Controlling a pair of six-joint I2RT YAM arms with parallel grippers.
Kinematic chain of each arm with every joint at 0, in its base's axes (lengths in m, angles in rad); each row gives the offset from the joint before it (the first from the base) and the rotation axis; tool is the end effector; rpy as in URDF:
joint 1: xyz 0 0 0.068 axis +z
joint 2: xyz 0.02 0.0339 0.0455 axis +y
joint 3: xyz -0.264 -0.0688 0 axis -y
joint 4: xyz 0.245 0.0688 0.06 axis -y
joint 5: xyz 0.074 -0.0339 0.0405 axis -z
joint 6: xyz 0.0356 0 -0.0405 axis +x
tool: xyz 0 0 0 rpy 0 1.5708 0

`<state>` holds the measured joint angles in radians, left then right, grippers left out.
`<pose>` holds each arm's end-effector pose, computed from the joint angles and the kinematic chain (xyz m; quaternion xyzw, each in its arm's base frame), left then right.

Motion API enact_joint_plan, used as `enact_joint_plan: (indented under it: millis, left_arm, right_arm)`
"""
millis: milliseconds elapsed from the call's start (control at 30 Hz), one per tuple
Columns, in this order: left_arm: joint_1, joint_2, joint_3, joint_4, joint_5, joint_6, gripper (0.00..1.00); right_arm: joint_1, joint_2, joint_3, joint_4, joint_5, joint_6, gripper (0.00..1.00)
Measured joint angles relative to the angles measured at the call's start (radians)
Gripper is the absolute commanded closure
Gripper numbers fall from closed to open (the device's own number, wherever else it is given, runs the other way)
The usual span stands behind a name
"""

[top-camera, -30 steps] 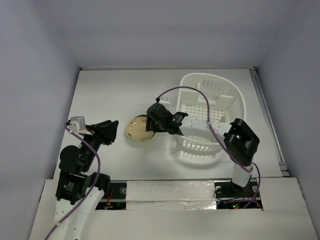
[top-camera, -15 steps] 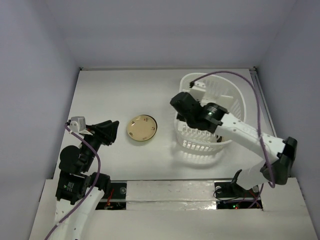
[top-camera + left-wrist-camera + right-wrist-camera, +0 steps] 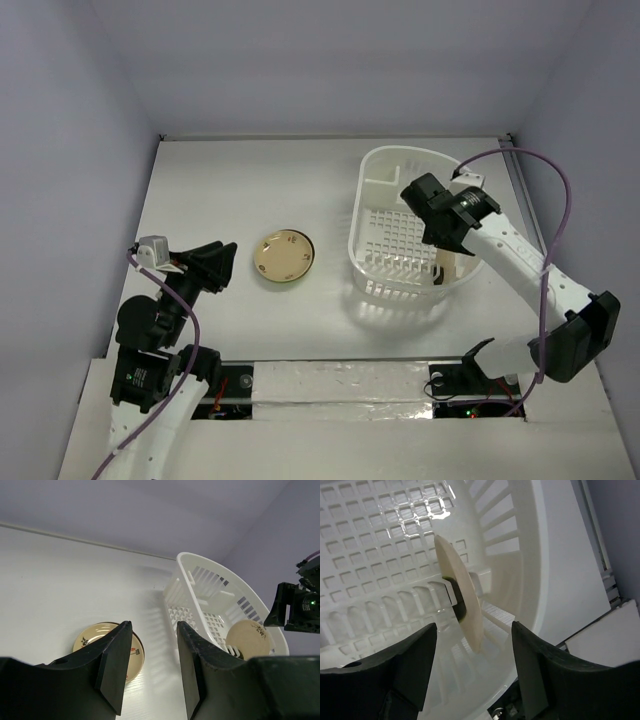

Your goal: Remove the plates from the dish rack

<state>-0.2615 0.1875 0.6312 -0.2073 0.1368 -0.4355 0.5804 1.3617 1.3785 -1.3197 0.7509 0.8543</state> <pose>0.0590 -0.0208 0.3477 -0.0002 0.6197 -0.3074 0.7222 0.2104 0.1089 0.3394 0.1744 0.9067 -0.1922 0.3325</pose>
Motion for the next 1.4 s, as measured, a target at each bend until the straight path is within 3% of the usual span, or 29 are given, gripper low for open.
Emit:
enact_joint_plan:
  millis: [267,667,1067,1400]
  left_arm:
    - [0.000,-0.002,0.000,0.000,-0.001,0.000,0.61]
    - [0.001,-0.016,0.000,0.000,-0.001,0.000,0.61]
    - [0.001,-0.020,0.000,0.000,-0.001,0.001,0.61]
    - [0.001,-0.020,0.000,0.000,-0.001,0.004,0.61]
  right_arm:
    - [-0.024,0.113,-0.002,-0.009,-0.012,-0.084,0.51]
    - [-0.040,0.242,0.018,-0.013,-0.008,-0.133,0.61]
    - [-0.051,0.323,0.090,-0.050,0.012,-0.186,0.99]
    - [-0.051,0.379,0.154,-0.038,0.066,-0.229,1.00]
